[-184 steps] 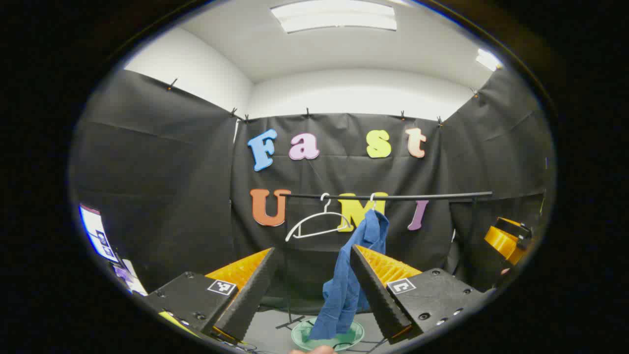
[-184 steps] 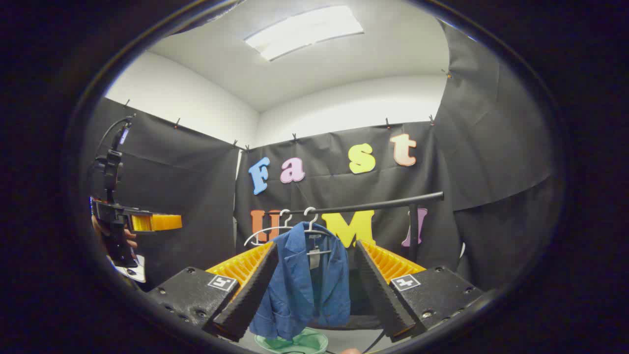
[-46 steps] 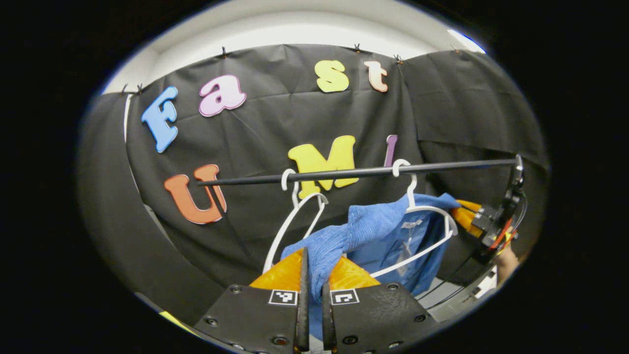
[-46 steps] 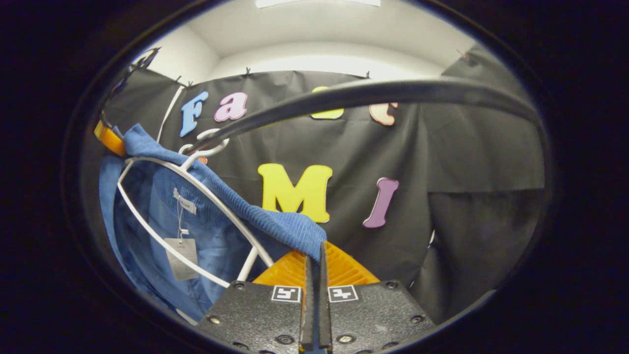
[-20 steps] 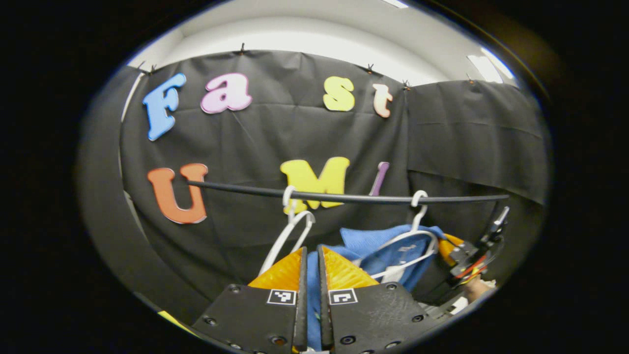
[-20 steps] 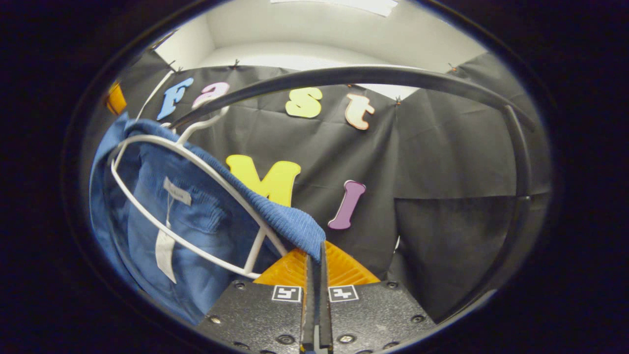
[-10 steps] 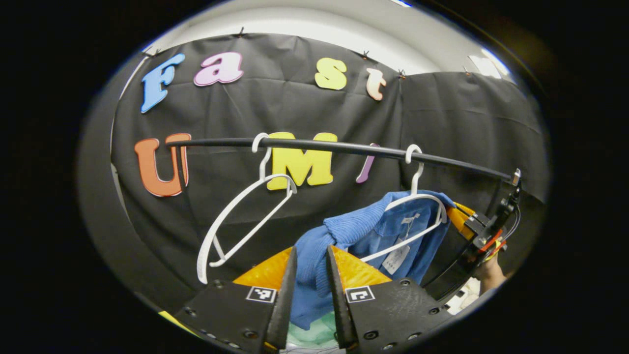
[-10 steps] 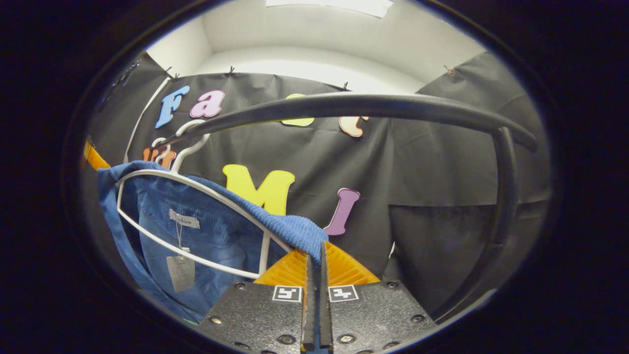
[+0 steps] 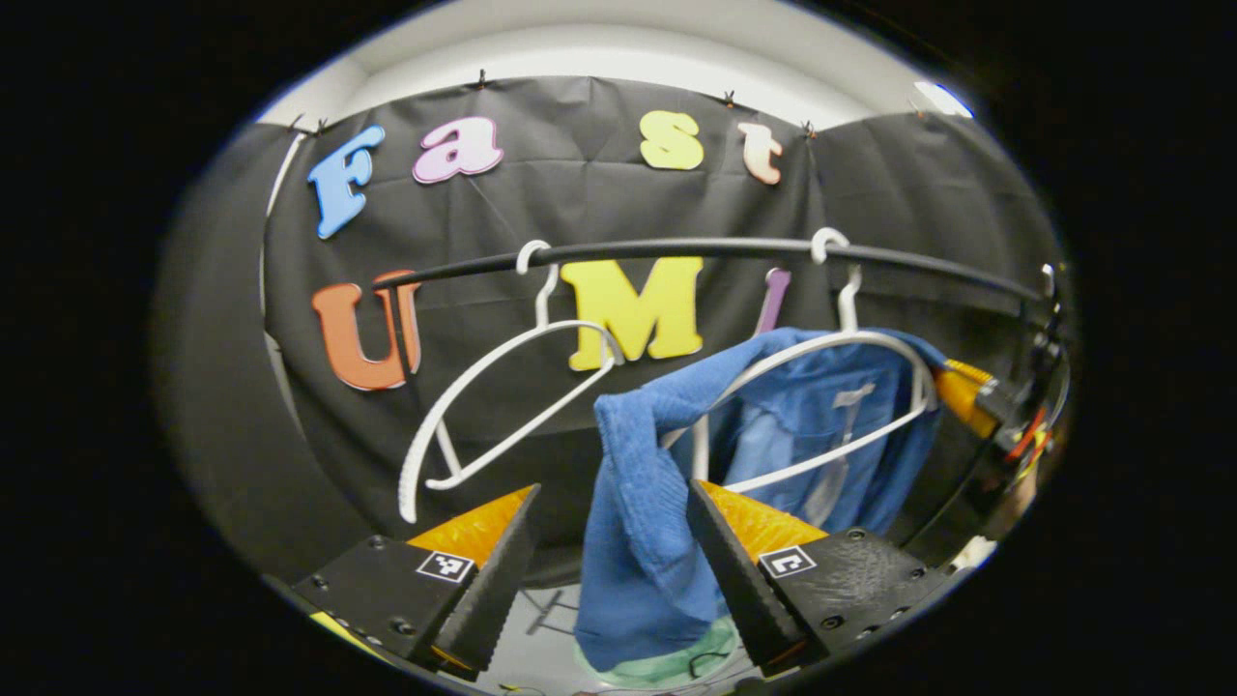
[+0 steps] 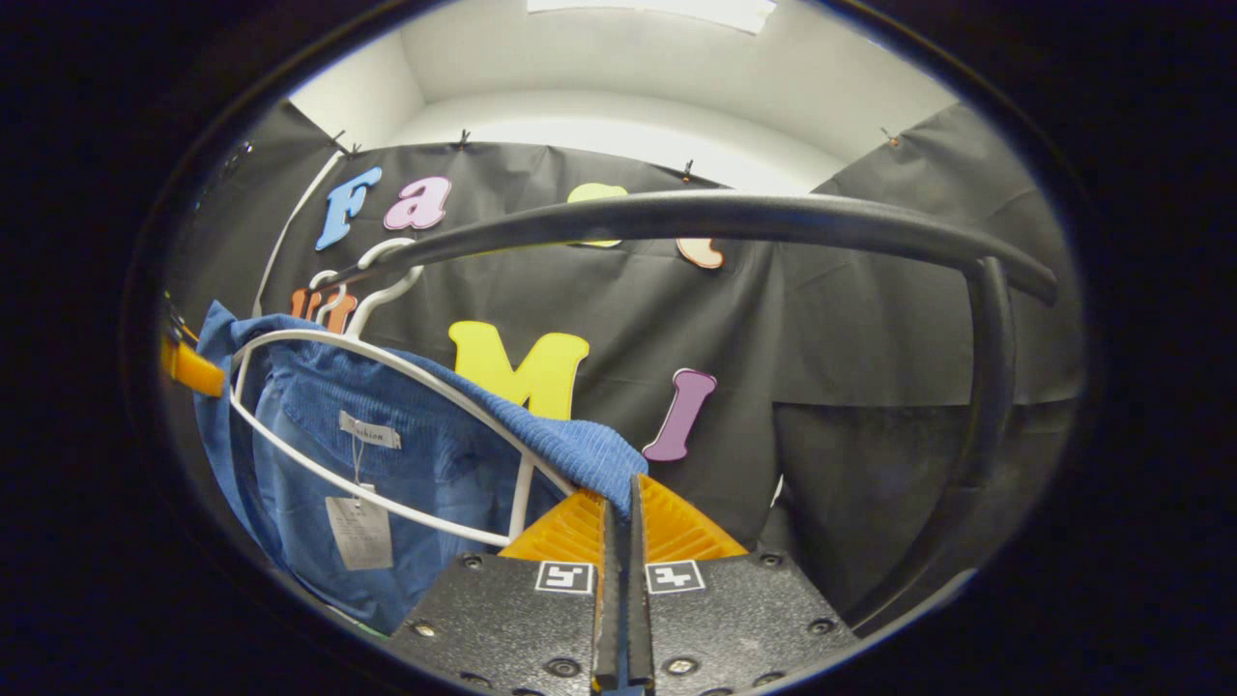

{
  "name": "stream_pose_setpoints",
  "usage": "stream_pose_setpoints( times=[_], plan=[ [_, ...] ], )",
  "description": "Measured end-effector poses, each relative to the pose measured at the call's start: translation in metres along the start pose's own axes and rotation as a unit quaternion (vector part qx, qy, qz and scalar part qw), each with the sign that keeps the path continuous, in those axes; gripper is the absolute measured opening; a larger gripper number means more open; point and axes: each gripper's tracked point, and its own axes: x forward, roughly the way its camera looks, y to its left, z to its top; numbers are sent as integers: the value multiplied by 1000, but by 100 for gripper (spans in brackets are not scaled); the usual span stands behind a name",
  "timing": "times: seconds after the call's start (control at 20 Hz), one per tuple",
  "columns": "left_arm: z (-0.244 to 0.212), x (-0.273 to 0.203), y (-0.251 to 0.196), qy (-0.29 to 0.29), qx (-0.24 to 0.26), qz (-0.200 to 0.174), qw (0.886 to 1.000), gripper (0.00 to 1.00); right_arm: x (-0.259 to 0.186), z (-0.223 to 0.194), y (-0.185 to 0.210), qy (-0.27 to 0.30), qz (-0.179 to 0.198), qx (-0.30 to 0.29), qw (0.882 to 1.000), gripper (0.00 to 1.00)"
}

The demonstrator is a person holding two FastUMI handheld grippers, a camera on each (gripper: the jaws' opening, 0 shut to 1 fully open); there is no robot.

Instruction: Grasp the clothes on the hanger with both hands and then place them into the laundry hamper below.

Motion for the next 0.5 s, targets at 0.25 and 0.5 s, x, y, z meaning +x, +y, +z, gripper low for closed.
stream_pose_setpoints(
  times=[0.25, 0.5],
  plan=[
    [9, 0, -4, -18, -9, -11, 1000, 22, -1, 0, -1, 4, 3, 2, 1000, 7],
    [45, -14, 25, -63, -53, -11, 997, 2, -3, -1, 1, 15, 11, 4, 1000, 6]
  ],
)
